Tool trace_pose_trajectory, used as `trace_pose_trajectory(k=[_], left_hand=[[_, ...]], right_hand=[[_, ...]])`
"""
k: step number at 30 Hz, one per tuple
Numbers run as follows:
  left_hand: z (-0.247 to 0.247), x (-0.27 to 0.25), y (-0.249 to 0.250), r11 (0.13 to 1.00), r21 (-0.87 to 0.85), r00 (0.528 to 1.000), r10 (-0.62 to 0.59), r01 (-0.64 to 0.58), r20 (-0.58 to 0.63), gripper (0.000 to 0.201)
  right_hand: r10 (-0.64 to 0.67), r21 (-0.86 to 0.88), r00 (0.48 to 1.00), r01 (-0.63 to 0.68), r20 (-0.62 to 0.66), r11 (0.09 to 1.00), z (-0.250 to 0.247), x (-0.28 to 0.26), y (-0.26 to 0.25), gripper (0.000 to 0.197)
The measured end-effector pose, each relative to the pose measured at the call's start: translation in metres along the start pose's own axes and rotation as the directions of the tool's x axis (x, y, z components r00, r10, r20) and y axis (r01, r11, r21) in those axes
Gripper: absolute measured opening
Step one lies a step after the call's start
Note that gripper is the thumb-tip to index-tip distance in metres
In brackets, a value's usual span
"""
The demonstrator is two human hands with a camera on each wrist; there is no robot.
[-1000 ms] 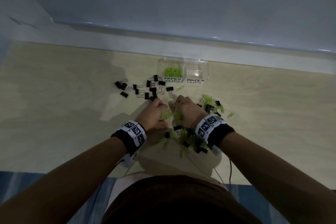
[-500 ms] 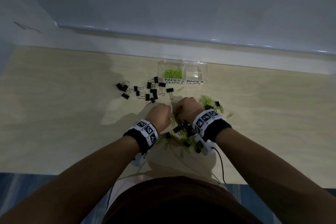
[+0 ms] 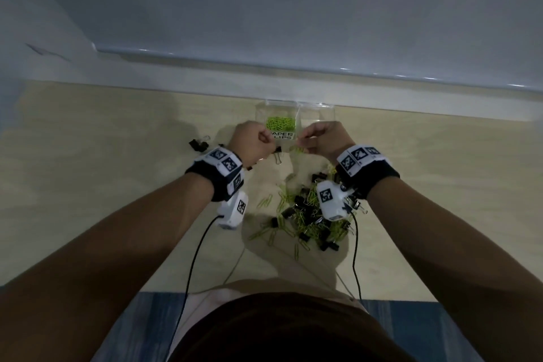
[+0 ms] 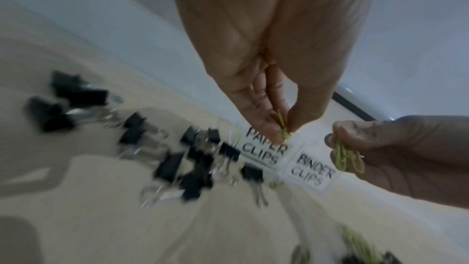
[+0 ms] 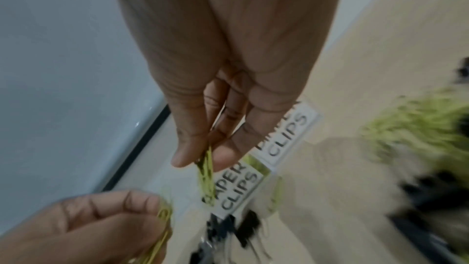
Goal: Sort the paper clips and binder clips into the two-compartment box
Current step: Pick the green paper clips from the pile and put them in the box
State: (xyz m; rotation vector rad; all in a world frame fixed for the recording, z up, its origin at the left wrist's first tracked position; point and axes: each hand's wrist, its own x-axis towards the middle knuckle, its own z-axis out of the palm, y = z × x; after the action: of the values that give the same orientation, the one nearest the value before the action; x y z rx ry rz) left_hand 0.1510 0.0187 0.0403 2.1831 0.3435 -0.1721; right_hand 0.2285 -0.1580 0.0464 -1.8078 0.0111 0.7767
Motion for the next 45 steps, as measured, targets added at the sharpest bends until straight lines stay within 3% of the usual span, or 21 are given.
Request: trace_pose_trajectory(k=[5, 9, 12, 15, 17, 19, 21, 23, 26, 28, 32, 36, 40, 42, 45], left_hand=[[-0.012, 0.048, 0.03, 0.998, 0.056, 0.99, 0.019, -0.011, -0.143, 0.01], [-0.009, 0.067, 0.036, 0.989, 0.15, 0.996, 0.01, 0.003, -0.086, 0.02], [-0.006, 0.057, 0.029, 0.93, 0.354, 0.994, 0.111, -0.095, -0.024, 0.028], [0.002, 0.018, 0.013, 0.896, 0.375, 0.971, 0.233, -0.239, 0.06, 0.016], [0.013, -0.018, 0.0, 0.914, 0.306, 0.952, 0.201, -0.268, 0.232, 0.007], [0.027, -0.049, -0.014, 0.912, 0.295, 0.898, 0.146, -0.285, 0.416, 0.008], [0.042, -0.068, -0.026, 0.879, 0.346, 0.846, 0.111, -0.328, 0.521, 0.015], [0.053, -0.079, -0.034, 0.857, 0.384, 0.83, 0.086, -0.344, 0.551, 0.021], [0.063, -0.087, -0.04, 0.852, 0.397, 0.837, 0.084, -0.342, 0.541, 0.025], [0.066, -0.089, -0.043, 0.863, 0.383, 0.849, 0.092, -0.329, 0.521, 0.024], [0.062, -0.091, -0.047, 0.92, 0.296, 0.894, 0.109, -0.256, 0.435, 0.021], [0.043, -0.082, -0.048, 0.98, 0.139, 0.959, 0.105, -0.145, 0.262, 0.018], [0.019, -0.049, -0.051, 0.955, 0.271, 0.992, 0.1, -0.118, 0.079, 0.021], [0.015, -0.041, -0.051, 0.916, 0.371, 0.988, 0.134, -0.154, 0.079, 0.028], [0.03, -0.05, -0.04, 0.887, 0.377, 0.957, 0.196, -0.265, 0.213, 0.028]], right_hand=[[-0.078, -0.035, 0.979, 0.072, -0.19, 0.997, 0.008, 0.035, -0.039, 0.025], [-0.075, -0.191, 0.949, 0.016, -0.306, 0.981, 0.025, 0.057, -0.049, 0.014], [-0.178, -0.444, 0.956, 0.058, -0.235, 0.894, 0.025, 0.047, -0.041, 0.022], [-0.272, -0.64, 0.959, 0.16, -0.079, 0.752, 0.019, 0.017, -0.02, 0.017], [-0.217, -0.688, 0.975, 0.193, 0.053, 0.699, 0.015, -0.008, 0.003, 0.013], [-0.118, -0.711, 0.98, 0.199, 0.162, 0.674, 0.011, -0.036, 0.026, 0.011], [-0.057, -0.739, 0.969, 0.221, 0.241, 0.637, 0.007, -0.057, 0.046, 0.011], [-0.047, -0.767, 0.956, 0.262, 0.29, 0.586, 0.004, -0.071, 0.066, 0.02], [-0.111, -0.802, 0.943, 0.326, 0.314, 0.5, 0.007, -0.08, 0.087, 0.034], [-0.17, -0.807, 0.933, 0.359, 0.317, 0.469, 0.01, -0.081, 0.095, 0.033], [-0.243, -0.767, 0.919, 0.392, 0.309, 0.508, 0.009, -0.082, 0.102, 0.023], [-0.255, -0.672, 0.951, 0.304, 0.174, 0.675, -0.002, -0.086, 0.096, 0.018], [-0.289, -0.612, 0.956, 0.203, -0.043, 0.764, -0.028, -0.074, 0.078, 0.012], [-0.31, -0.645, 0.941, 0.153, -0.137, 0.749, -0.047, -0.062, 0.075, 0.009], [-0.278, -0.72, 0.93, 0.02, -0.242, 0.694, -0.07, -0.049, 0.082, 0.012]])
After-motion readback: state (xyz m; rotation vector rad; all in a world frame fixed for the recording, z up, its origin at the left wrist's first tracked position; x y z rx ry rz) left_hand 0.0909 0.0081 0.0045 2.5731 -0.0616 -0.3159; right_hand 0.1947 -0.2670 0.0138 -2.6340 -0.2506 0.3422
